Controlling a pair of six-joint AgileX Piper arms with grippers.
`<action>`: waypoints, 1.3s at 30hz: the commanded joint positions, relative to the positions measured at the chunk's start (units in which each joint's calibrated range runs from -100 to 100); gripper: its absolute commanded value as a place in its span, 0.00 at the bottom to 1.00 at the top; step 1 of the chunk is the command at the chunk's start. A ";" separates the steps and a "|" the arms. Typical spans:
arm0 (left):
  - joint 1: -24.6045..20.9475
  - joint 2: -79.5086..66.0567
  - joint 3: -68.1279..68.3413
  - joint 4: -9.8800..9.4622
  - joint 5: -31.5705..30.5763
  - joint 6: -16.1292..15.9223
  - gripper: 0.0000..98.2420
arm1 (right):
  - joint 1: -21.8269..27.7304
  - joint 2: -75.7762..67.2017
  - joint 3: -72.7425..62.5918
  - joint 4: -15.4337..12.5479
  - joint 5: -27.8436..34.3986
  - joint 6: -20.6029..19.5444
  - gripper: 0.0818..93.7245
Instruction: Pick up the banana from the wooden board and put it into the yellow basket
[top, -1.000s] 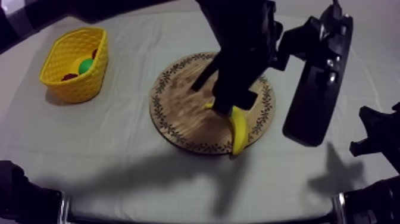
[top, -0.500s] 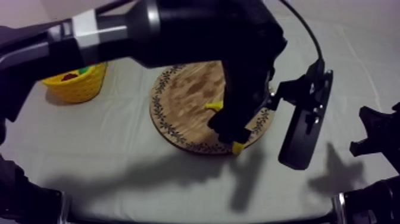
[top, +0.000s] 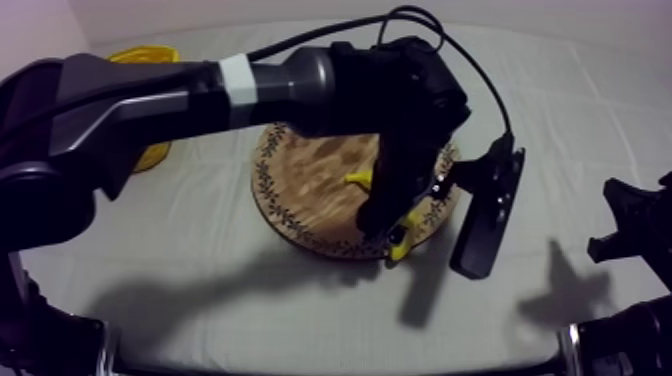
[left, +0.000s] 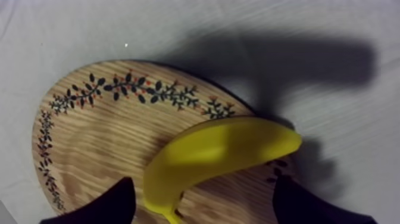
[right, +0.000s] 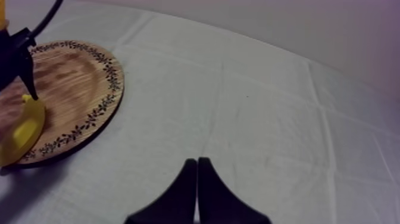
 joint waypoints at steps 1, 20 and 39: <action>-0.38 0.95 -0.96 -0.10 0.00 -0.39 0.87 | 0.00 0.00 0.01 0.00 -0.04 0.01 0.00; -2.33 7.55 -6.50 -1.60 -2.56 -4.45 0.76 | 0.00 0.00 0.01 0.00 -0.04 0.01 0.00; -2.64 8.62 -4.89 -0.78 -4.10 -5.96 0.48 | 0.00 0.00 0.01 0.00 -0.04 0.01 0.00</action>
